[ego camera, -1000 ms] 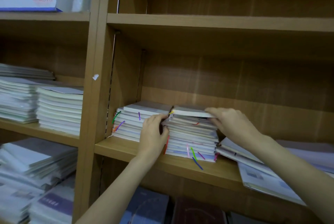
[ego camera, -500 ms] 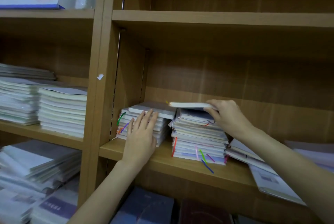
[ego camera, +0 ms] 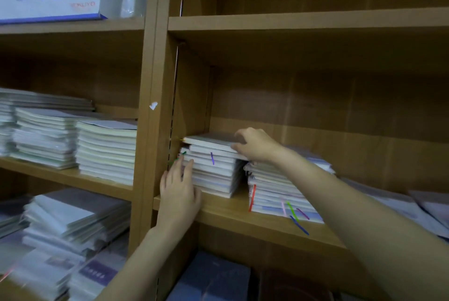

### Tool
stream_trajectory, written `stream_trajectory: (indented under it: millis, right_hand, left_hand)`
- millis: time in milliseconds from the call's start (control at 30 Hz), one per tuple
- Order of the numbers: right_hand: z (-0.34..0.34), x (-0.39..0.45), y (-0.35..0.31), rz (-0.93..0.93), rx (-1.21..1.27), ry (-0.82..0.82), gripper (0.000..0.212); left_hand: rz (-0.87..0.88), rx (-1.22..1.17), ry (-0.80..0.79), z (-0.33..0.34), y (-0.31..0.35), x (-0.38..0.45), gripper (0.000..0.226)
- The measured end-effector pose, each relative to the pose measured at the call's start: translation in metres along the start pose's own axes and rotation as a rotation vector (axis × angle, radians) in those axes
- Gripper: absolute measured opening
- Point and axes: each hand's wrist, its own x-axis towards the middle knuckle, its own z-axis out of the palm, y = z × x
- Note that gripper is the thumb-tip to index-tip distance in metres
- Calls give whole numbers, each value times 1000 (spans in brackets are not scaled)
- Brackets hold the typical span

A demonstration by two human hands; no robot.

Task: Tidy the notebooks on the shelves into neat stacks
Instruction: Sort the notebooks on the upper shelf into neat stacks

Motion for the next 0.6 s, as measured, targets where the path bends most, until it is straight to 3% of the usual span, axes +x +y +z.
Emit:
stream_trajectory:
  millis: [200,367,600]
  right_hand:
    - [-38,-59,48,13,-150,92,39]
    - [-83,-127,110,228,-133,93,36]
    - [-138,-218,189,506,-197,30,36]
  left_hand:
    - [3,-152,0,-12,36,5,51]
    - [87,-239,-5,-9,83,2,45]
    - [252,-522,-9,6,200,-2,39]
